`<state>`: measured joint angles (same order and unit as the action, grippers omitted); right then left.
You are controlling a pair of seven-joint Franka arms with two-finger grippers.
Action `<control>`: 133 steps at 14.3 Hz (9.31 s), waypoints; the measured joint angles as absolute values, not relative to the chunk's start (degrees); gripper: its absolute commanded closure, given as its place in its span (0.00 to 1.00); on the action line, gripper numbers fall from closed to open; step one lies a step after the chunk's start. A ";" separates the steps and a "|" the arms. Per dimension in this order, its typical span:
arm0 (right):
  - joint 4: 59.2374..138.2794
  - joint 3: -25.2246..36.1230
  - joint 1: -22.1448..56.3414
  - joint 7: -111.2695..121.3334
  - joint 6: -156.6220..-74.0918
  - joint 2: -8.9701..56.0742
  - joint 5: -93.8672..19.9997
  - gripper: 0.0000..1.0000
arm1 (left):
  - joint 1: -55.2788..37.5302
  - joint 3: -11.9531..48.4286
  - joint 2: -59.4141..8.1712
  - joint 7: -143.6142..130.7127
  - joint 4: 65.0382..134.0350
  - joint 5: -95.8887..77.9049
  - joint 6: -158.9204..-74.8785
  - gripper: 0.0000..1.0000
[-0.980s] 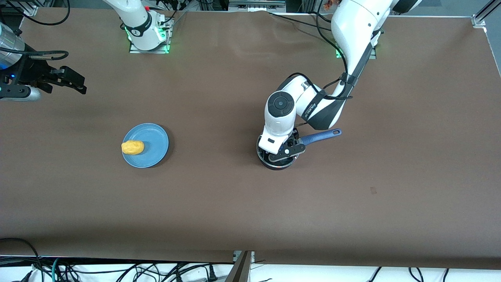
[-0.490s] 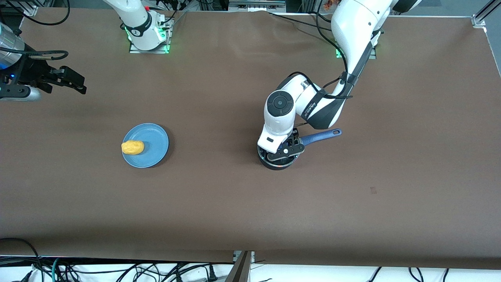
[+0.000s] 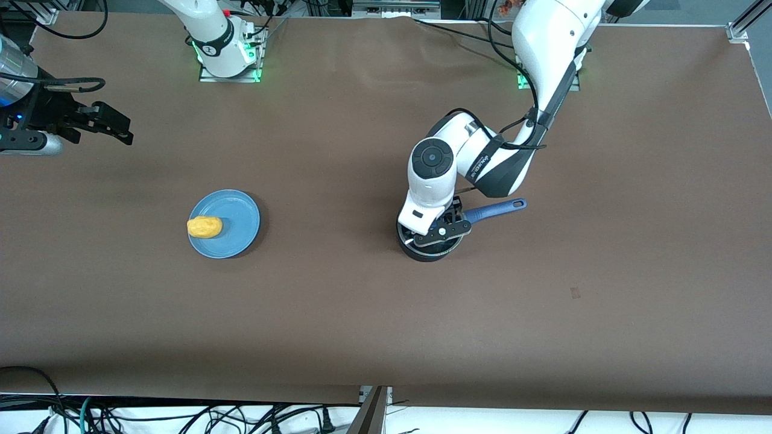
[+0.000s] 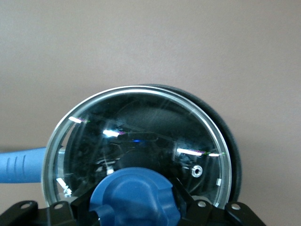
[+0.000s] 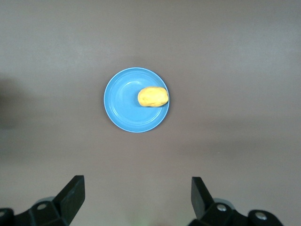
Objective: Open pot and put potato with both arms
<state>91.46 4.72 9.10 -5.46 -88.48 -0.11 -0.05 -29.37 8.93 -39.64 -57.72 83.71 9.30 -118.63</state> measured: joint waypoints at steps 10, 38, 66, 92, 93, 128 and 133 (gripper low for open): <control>91.46 4.88 9.03 -5.46 -88.52 0.13 0.35 0.00 | -29.26 8.89 -39.88 -57.71 83.83 9.30 -118.61 0.70; 96.49 4.88 6.16 -31.71 -115.12 33.10 -3.49 0.00 | -1.14 8.37 -18.32 -10.14 87.33 -0.34 -98.94 0.77; 88.88 4.06 7.31 -40.90 -106.57 36.09 -23.88 0.57 | 9.61 8.32 -10.64 -0.39 132.04 6.60 -143.17 0.87; 81.11 -3.50 41.65 -93.79 -153.53 44.36 -13.96 0.01 | 12.22 10.13 -12.84 0.25 132.28 9.21 -148.41 0.05; 80.88 -3.11 41.62 -93.79 -152.64 44.23 -13.50 0.01 | 12.21 11.10 -11.20 0.16 130.67 9.21 -144.44 0.05; 89.01 6.83 8.65 -2.54 -84.53 0.54 -0.30 0.00 | -1.43 1.82 -5.81 -3.36 80.93 2.53 -87.57 0.00; 86.71 6.75 8.74 -2.53 -84.90 0.91 1.62 0.00 | -3.75 -1.49 -5.28 -0.65 83.46 0.57 -91.93 0.00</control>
